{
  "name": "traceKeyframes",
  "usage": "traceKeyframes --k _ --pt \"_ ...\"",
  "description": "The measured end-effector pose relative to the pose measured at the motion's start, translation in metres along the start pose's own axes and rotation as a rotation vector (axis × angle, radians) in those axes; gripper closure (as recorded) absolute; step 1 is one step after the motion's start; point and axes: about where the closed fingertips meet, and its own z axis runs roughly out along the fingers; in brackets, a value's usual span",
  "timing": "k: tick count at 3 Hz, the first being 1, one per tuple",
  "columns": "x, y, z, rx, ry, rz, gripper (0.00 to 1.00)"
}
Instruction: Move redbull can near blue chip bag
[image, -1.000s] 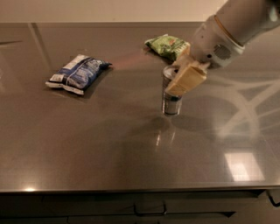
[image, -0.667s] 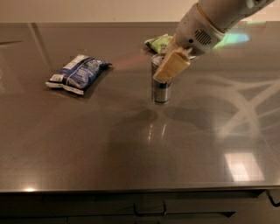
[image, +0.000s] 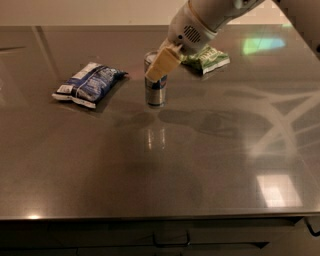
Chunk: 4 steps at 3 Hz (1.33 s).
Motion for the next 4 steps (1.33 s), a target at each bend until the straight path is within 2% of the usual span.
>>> traceKeyframes --k 1,2,3,4 --pt "-0.023 -0.010 0.026 -0.004 -0.051 0.026 1.00" --pt "-0.043 -0.020 0.043 0.007 -0.071 0.038 1.00" --pt "-0.060 -0.030 0.061 0.015 -0.062 0.038 1.00" --pt "-0.069 -0.039 0.078 0.017 -0.042 0.035 0.83"
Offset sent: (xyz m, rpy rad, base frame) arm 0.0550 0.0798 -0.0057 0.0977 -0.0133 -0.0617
